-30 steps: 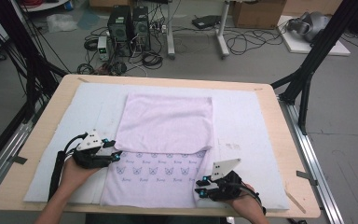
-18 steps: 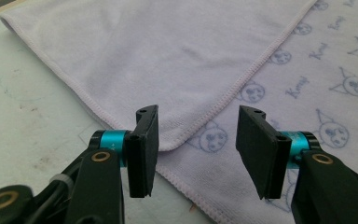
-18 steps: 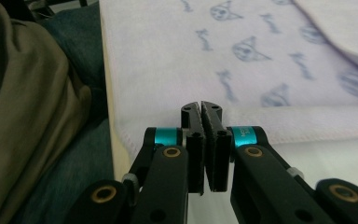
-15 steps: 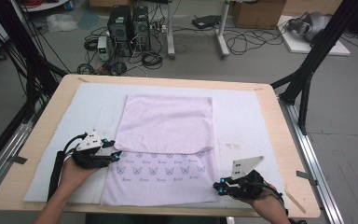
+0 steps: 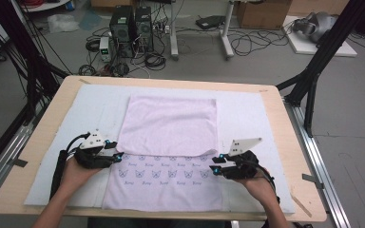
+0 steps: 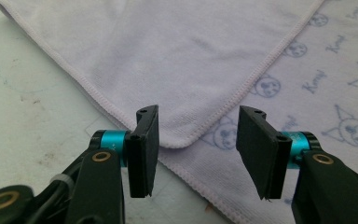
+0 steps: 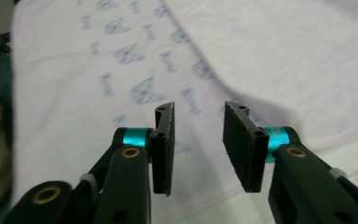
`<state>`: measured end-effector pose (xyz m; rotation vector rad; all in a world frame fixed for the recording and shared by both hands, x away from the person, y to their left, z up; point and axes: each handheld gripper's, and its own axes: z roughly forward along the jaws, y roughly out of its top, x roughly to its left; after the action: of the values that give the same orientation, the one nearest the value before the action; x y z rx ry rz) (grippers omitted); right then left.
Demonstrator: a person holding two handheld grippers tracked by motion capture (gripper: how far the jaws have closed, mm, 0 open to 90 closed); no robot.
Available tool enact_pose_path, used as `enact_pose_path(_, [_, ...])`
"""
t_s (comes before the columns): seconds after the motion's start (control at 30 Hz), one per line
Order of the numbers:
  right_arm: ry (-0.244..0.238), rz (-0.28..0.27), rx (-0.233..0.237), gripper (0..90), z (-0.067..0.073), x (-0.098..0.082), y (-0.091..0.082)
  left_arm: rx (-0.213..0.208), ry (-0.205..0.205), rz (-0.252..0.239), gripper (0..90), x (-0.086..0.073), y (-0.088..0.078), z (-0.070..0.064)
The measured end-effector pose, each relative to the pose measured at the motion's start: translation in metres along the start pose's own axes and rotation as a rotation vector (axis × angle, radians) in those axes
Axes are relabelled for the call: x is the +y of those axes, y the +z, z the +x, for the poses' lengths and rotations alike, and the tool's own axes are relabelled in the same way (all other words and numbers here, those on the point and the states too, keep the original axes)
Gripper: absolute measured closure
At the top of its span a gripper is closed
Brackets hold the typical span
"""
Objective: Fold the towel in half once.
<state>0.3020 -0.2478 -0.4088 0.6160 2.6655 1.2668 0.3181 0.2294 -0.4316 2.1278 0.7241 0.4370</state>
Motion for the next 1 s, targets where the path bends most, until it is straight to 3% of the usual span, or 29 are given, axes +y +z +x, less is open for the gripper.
enact_pose_path(0.17, [0.010,-0.026,-0.044,53.9,-0.024,0.014,0.010,-0.027,0.004,0.017,49.3,0.003,0.007,0.004])
enact_pose_path(0.3, [0.033,-0.028,-0.058,50.1,-0.043,0.014,0.022,-0.038,-0.009,0.032,49.8,0.004,0.013,0.010])
enact_pose_path(0.5, [0.068,0.027,-0.029,48.6,-0.055,0.006,0.037,-0.045,-0.020,0.060,55.6,0.001,0.024,0.017])
enact_pose_path(0.6, [0.067,0.053,-0.022,55.5,-0.056,0.004,0.041,-0.042,-0.001,0.053,62.3,0.002,0.025,0.015])
enact_pose_path(0.7, [0.056,0.079,-0.014,73.4,-0.056,0.002,0.047,-0.030,0.016,0.055,80.3,0.002,0.024,0.014])
enact_pose_path(0.77, [0.067,0.069,-0.010,85.3,-0.056,0.002,0.046,-0.026,0.017,0.054,84.7,0.003,0.022,0.014])
enact_pose_path(0.87, [0.058,0.050,-0.011,86.6,-0.054,0.005,0.041,-0.023,-0.006,0.033,85.5,0.006,0.012,0.015])
enact_pose_path(1.0, [0.060,-0.035,-0.021,86.8,-0.048,0.012,0.023,-0.030,-0.007,-0.004,85.6,0.018,-0.006,0.014])
